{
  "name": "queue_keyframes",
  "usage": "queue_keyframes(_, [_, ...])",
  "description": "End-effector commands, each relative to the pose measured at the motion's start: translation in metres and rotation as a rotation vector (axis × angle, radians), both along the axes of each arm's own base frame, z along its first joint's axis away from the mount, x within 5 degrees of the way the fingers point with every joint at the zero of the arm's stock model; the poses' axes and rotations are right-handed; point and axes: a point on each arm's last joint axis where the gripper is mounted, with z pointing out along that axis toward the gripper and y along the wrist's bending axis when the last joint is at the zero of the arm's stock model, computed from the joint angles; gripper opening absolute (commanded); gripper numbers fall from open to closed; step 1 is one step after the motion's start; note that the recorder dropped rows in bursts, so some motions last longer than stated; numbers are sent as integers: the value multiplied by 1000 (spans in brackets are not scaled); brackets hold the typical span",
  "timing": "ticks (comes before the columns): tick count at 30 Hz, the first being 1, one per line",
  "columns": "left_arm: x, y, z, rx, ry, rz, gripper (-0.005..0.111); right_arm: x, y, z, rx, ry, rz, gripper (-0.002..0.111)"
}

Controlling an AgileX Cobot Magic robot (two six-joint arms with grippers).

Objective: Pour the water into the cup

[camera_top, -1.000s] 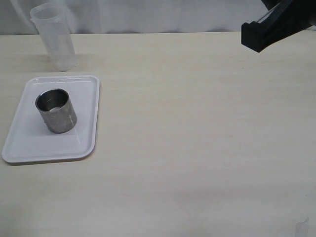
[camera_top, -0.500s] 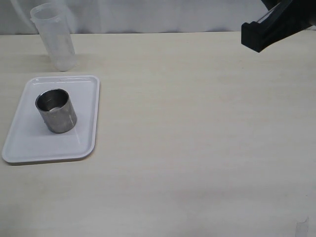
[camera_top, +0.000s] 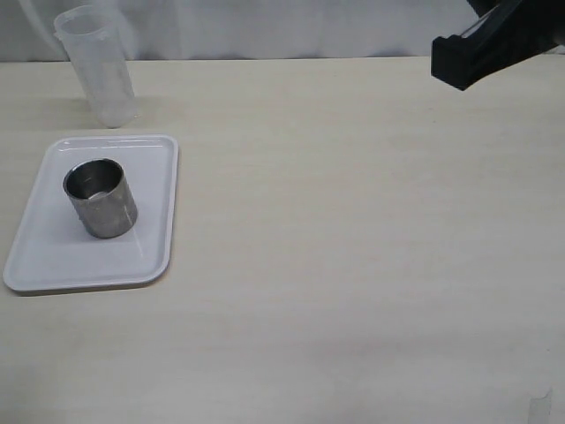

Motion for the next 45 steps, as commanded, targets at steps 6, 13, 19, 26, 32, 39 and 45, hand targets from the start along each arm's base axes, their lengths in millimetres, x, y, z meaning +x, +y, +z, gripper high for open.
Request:
queue_keyframes(6, [0,0,-1,-2,1,-1,0,-2,0,0,-19,-24,16,4])
queue_keyframes(13, [0,0,-1,-2,1,-1,0,-3,2,-2,-24,-54,41,4])
queue_keyframes(19, [0,0,-1,-2,1,-1,0,-11,7,-23,-102,-189,132,4])
queue_keyframes(26, [0,0,-1,-2,1,-1,0,-27,-10,-60,-50,-269,55,4])
queue_keyframes(32, [0,0,-1,-2,-1,-1,0,-60,-33,-90,-54,-278,35,4])
queue_keyframes(39, [0,0,-1,-2,-1,-1,0,-84,-59,-126,17,-250,-69,4])
queue_keyframes(45, [0,0,-1,-2,-1,-1,0,-98,-71,-146,76,-255,-111,4])
